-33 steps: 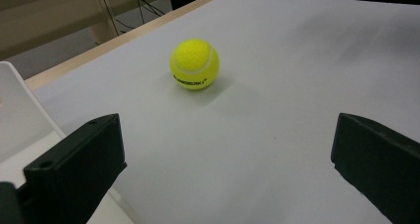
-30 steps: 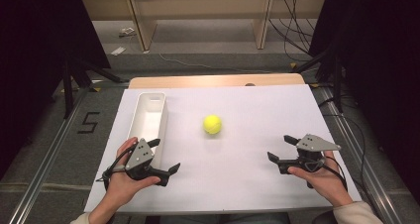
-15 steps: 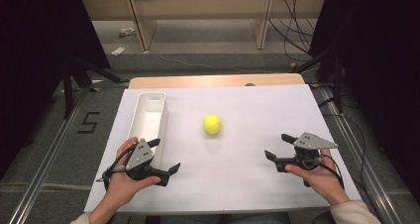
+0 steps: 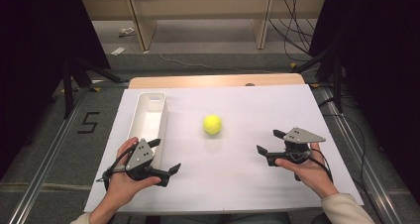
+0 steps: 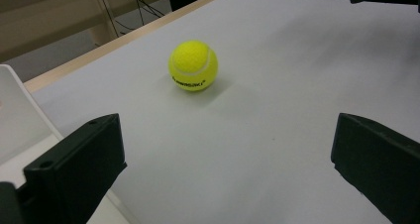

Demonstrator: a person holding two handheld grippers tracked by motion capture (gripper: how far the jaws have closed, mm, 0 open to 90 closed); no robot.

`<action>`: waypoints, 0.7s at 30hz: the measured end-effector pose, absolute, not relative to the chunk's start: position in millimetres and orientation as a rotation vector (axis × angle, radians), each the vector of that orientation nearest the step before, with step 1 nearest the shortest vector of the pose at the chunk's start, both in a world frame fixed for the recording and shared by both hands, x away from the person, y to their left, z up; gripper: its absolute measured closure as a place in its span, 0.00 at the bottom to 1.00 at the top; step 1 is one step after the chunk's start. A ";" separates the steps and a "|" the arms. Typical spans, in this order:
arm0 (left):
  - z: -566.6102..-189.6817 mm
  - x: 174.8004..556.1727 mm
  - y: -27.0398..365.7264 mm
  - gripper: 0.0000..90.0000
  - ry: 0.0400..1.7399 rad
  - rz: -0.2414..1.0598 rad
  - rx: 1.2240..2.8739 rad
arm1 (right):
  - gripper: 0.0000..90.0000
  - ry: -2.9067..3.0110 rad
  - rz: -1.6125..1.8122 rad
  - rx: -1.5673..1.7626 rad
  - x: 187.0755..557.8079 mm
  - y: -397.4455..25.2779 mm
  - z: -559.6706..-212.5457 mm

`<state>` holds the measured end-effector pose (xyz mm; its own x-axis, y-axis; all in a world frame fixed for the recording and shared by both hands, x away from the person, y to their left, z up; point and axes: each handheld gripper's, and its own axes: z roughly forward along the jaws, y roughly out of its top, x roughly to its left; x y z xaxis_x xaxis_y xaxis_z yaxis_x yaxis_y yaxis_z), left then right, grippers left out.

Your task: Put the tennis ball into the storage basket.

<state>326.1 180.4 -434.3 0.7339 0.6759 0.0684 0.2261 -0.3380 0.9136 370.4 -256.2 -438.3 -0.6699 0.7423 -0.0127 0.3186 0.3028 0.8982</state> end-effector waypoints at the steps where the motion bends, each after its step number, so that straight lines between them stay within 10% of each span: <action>1: -434.2 326.1 180.4 0.00 0.695 0.545 1.902 | 0.19 2.151 1.329 0.940 373.6 -252.1 -439.2; 21: -433.6 326.0 180.7 0.00 0.692 0.547 1.897 | 0.18 2.190 1.312 0.913 395.7 -224.3 -443.7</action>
